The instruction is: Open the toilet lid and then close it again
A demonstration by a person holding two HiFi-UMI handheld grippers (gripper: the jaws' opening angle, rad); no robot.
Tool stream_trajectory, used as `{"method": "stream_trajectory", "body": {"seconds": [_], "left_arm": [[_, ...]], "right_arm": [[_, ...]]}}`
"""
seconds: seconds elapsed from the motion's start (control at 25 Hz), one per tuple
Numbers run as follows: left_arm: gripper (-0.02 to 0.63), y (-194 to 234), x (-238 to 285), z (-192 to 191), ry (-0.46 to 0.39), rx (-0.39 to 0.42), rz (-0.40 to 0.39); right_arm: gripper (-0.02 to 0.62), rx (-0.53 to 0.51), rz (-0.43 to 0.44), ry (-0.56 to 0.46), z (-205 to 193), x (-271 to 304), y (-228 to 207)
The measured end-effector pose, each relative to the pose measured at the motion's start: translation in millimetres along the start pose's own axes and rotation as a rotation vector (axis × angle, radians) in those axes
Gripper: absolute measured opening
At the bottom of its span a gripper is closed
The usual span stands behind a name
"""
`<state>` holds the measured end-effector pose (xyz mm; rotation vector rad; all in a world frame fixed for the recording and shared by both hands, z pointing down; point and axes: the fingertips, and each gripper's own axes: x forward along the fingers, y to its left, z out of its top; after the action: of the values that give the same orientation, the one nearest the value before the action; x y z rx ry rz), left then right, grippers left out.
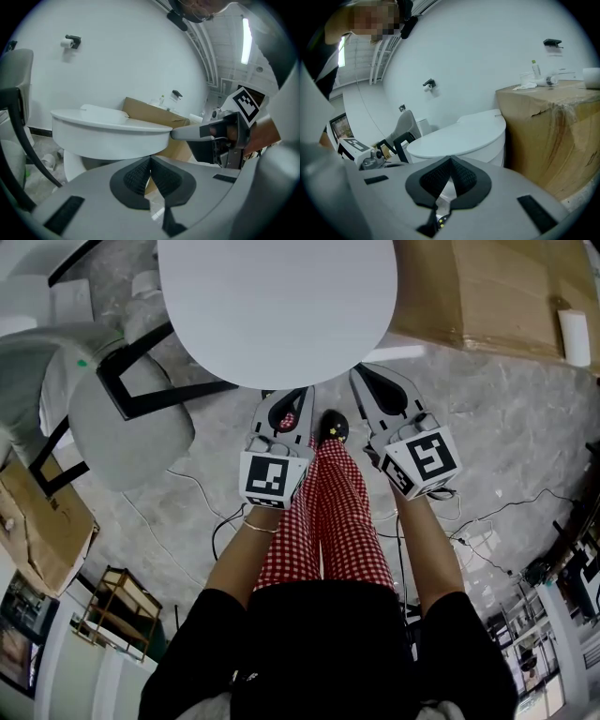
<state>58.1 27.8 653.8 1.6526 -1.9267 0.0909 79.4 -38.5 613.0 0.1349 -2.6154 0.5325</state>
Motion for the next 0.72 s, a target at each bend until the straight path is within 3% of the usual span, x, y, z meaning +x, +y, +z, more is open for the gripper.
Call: {"method": "stream_trajectory", "body": {"seconds": [0.72], "left_arm": [[0.003, -6.3, -7.8, 35.0, -0.038, 0.025, -0.018]], "right_arm": [[0.018, -0.030, -0.004, -0.055, 33.1, -7.7, 6.1]]}}
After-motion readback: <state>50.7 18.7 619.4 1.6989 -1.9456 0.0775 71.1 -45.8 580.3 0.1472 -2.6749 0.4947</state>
